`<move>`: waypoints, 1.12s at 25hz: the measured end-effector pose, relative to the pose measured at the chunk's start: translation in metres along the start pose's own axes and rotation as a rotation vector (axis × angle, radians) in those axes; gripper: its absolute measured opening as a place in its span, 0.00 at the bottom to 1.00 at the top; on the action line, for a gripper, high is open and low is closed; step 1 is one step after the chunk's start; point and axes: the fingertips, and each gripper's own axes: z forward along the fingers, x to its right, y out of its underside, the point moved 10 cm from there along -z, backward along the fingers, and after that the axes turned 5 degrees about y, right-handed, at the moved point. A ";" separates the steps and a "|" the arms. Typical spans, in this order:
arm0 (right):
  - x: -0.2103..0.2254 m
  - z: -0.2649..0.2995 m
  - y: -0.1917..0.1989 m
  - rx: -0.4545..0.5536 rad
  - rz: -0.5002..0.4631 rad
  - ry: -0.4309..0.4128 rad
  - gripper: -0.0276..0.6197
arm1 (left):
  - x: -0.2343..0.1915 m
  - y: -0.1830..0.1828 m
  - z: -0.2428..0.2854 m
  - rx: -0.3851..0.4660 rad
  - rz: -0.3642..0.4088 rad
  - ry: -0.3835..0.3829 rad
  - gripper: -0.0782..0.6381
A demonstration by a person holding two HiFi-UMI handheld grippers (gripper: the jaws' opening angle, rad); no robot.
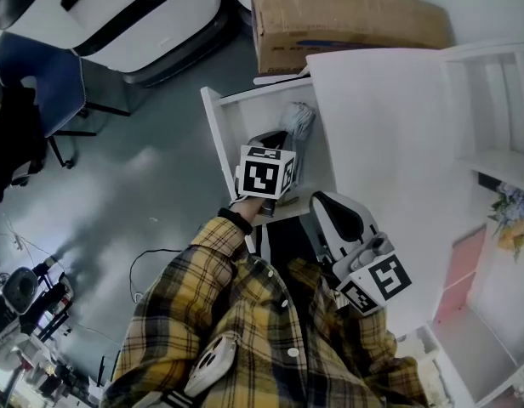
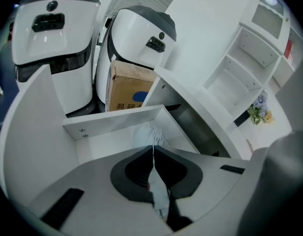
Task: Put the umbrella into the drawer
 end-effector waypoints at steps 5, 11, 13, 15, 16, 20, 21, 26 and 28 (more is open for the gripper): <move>-0.008 -0.006 -0.014 0.023 -0.057 -0.017 0.07 | 0.013 -0.018 -0.023 0.056 0.046 0.017 0.14; -0.022 -0.018 -0.031 0.078 -0.103 -0.026 0.07 | 0.033 -0.042 -0.060 0.158 0.111 0.034 0.14; -0.027 -0.021 -0.037 0.096 -0.118 -0.029 0.07 | 0.041 -0.049 -0.077 0.199 0.139 0.038 0.14; -0.033 -0.025 -0.043 0.113 -0.133 -0.033 0.07 | 0.049 -0.054 -0.097 0.244 0.167 0.040 0.14; -0.036 -0.027 -0.046 0.122 -0.139 -0.035 0.07 | 0.053 -0.057 -0.107 0.267 0.179 0.041 0.14; -0.041 -0.037 -0.057 0.163 -0.164 -0.039 0.07 | 0.070 -0.064 -0.144 0.364 0.205 0.056 0.14; -0.043 -0.040 -0.060 0.173 -0.171 -0.041 0.07 | 0.074 -0.065 -0.154 0.389 0.214 0.061 0.14; -0.057 -0.050 -0.082 0.227 -0.230 -0.061 0.07 | 0.100 -0.077 -0.209 0.523 0.300 0.084 0.14; -0.062 -0.052 -0.092 0.254 -0.256 -0.074 0.07 | 0.112 -0.081 -0.233 0.585 0.346 0.088 0.14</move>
